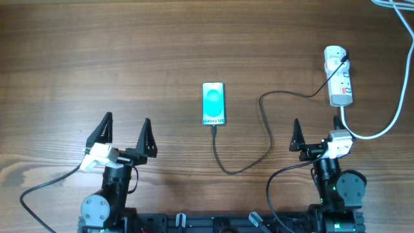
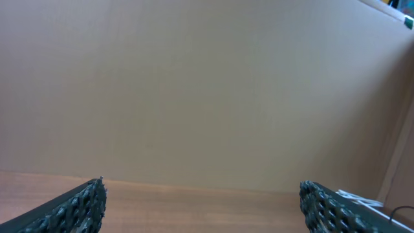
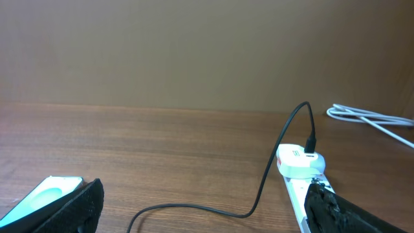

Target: Plug charger to phone and switch on socket

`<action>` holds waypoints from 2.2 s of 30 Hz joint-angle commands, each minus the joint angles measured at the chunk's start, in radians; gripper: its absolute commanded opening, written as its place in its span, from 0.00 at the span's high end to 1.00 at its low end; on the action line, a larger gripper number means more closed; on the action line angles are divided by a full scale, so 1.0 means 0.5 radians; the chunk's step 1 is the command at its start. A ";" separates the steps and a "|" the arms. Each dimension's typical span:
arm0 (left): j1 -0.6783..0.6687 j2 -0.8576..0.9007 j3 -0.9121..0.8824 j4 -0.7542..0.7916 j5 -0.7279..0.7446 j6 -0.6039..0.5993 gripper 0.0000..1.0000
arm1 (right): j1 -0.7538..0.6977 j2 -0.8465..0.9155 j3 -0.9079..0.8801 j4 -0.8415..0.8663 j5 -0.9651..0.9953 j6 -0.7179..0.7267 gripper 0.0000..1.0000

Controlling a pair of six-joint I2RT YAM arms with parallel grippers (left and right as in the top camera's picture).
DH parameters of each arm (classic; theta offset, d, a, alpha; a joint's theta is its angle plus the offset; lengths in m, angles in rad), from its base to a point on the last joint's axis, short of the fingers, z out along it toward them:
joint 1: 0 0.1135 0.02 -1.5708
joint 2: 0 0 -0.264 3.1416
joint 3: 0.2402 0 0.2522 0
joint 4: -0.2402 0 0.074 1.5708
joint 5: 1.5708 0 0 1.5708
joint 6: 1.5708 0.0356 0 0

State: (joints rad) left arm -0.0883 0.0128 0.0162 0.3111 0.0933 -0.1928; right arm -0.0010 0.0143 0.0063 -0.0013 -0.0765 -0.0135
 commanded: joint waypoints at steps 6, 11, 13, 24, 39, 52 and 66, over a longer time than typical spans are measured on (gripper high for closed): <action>0.017 -0.020 -0.021 -0.204 -0.143 0.013 0.00 | -0.008 -0.019 -0.002 0.002 0.033 -0.024 0.00; 0.016 -0.020 -0.021 -0.553 -0.254 0.028 0.00 | -0.008 -0.019 -0.002 0.002 0.033 -0.024 0.00; 0.017 -0.020 -0.021 -0.687 -0.288 0.040 0.00 | -0.008 -0.019 -0.002 0.002 0.033 -0.024 0.00; 0.017 -0.020 -0.021 -0.778 -0.166 0.425 0.00 | -0.008 -0.019 -0.002 0.002 0.033 -0.024 0.00; 0.016 -0.020 -0.021 -0.774 -0.167 0.423 0.00 | -0.008 -0.019 -0.002 0.002 0.033 -0.023 0.00; 0.016 -0.020 -0.021 -0.774 -0.167 0.423 0.00 | -0.008 -0.019 -0.002 0.002 0.033 -0.024 0.00; 0.016 -0.020 -0.021 -0.774 -0.166 0.423 0.00 | -0.008 -0.019 -0.002 0.002 0.033 -0.024 0.00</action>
State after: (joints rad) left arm -0.0883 0.0128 0.0082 -0.0696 -0.0055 -0.0002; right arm -0.0010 0.0143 0.0063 -0.0013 -0.0765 -0.0135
